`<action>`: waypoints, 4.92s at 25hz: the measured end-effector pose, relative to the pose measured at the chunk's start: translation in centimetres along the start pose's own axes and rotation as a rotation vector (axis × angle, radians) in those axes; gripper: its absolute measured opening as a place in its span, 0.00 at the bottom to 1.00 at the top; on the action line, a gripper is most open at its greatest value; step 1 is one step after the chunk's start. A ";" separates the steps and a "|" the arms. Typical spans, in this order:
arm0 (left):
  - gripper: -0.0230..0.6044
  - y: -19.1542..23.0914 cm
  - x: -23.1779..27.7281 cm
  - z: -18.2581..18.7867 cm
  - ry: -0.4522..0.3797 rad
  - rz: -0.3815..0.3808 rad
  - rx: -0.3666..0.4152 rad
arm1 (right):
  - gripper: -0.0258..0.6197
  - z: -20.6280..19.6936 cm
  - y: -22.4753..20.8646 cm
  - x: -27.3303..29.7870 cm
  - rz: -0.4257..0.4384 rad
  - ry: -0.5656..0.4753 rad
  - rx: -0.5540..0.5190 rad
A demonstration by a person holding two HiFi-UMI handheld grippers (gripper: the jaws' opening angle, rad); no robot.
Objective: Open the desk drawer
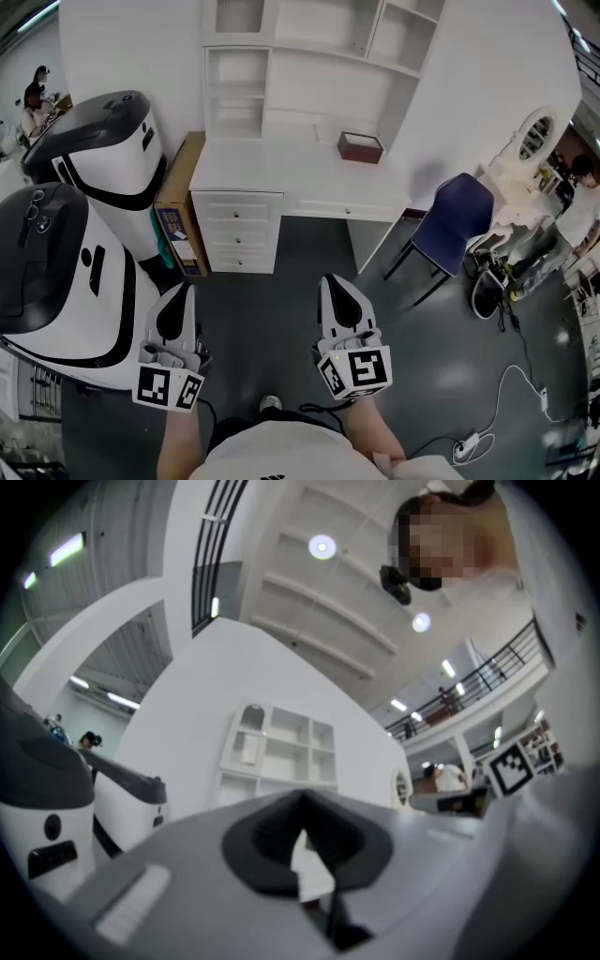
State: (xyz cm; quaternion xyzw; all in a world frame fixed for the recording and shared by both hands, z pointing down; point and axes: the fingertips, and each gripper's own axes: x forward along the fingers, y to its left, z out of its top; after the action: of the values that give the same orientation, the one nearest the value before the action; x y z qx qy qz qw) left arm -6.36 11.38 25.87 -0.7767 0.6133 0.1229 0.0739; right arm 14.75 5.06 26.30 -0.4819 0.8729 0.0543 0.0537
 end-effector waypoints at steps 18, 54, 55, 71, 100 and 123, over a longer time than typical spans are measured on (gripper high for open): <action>0.04 6.1 12.3 -5.8 0.084 -0.032 -0.008 | 0.04 -4.0 -5.1 12.2 -0.044 0.037 0.026; 0.06 20.4 31.6 -32.7 0.499 -0.291 -0.216 | 0.04 -13.8 -6.8 35.2 -0.236 0.185 0.046; 0.07 20.3 31.7 -34.0 0.521 -0.291 -0.214 | 0.04 -14.2 -7.0 35.2 -0.239 0.190 0.046; 0.23 20.3 33.4 -48.9 0.742 -0.217 -0.124 | 0.04 -17.5 -9.6 33.7 -0.301 0.261 0.044; 0.19 21.6 36.0 -60.2 0.899 -0.089 -0.055 | 0.04 -21.1 -12.5 32.1 -0.388 0.334 0.025; 0.16 19.3 30.0 -58.8 0.929 0.011 -0.079 | 0.04 -19.7 -12.2 28.6 -0.351 0.298 0.038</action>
State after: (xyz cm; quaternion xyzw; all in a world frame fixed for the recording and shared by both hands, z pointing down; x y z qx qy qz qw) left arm -12.68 -36.89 74.51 -0.7485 0.5804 -0.2140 -0.2389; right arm 9.07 -28.18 41.02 -0.6280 0.7748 -0.0441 -0.0579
